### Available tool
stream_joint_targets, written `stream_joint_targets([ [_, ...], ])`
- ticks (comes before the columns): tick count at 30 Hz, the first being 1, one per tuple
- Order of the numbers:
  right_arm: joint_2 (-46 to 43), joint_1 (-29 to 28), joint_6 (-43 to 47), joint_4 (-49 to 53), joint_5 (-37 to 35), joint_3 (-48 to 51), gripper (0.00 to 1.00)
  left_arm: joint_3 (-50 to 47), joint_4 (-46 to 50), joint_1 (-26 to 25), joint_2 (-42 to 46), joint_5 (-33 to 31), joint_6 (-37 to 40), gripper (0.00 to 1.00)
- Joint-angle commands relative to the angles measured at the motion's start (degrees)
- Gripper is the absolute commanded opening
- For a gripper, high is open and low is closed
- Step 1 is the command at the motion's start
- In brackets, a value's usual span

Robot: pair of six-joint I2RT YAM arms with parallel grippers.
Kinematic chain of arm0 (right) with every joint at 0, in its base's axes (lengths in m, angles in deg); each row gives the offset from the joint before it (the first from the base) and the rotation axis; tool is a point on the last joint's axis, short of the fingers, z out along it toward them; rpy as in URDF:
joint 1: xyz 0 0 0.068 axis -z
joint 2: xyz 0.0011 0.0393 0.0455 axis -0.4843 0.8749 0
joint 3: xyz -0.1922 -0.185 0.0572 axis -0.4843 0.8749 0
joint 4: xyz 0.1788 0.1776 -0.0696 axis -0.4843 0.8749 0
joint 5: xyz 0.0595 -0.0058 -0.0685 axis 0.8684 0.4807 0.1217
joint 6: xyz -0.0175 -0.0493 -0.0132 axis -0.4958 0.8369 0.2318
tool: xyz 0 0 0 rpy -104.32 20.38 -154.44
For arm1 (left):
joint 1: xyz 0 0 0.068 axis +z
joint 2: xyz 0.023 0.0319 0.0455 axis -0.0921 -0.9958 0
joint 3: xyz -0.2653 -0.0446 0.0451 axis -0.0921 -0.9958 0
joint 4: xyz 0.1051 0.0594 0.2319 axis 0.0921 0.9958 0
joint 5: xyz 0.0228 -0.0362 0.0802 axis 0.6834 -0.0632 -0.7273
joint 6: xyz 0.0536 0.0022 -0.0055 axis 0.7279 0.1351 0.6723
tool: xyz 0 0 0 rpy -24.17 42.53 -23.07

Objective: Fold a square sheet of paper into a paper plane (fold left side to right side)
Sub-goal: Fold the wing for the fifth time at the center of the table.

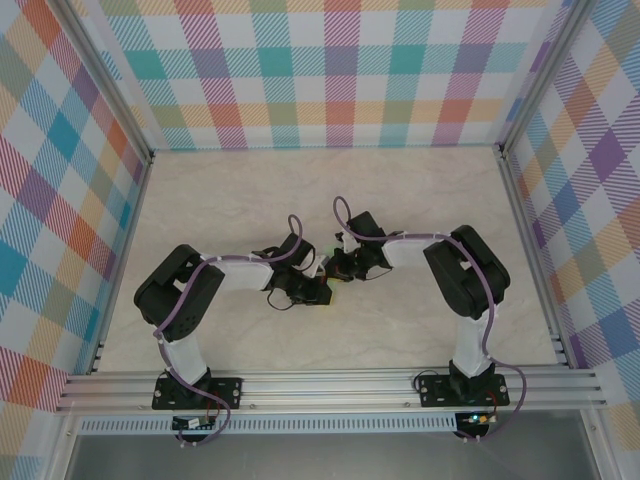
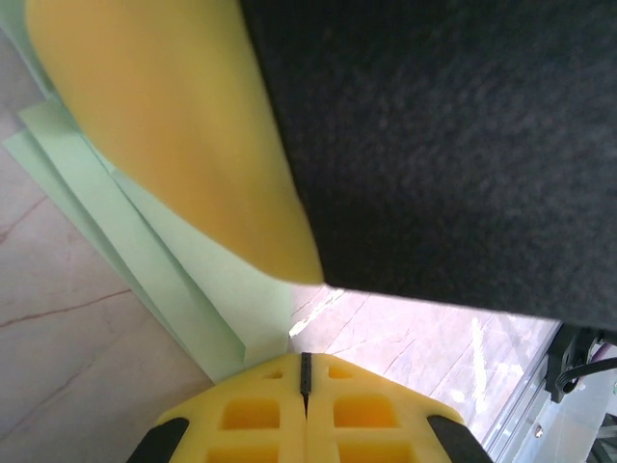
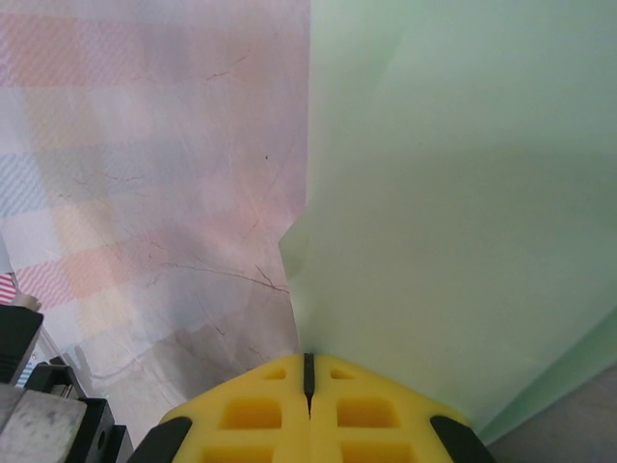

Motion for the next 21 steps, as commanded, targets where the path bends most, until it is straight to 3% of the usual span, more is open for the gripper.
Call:
stream_joint_targets([
  [1,1.81,1.74,3.46,-2.4,-3.8,-1.03,0.02,-1.79,4.24,0.36,-1.0,-1.89,0.03,0.02],
  [21,6.34,7.97,8.66,-5.41,-3.13,-3.9,0.03,-3.19,3.95,0.53,-0.71,-2.05,-0.04,0.02],
])
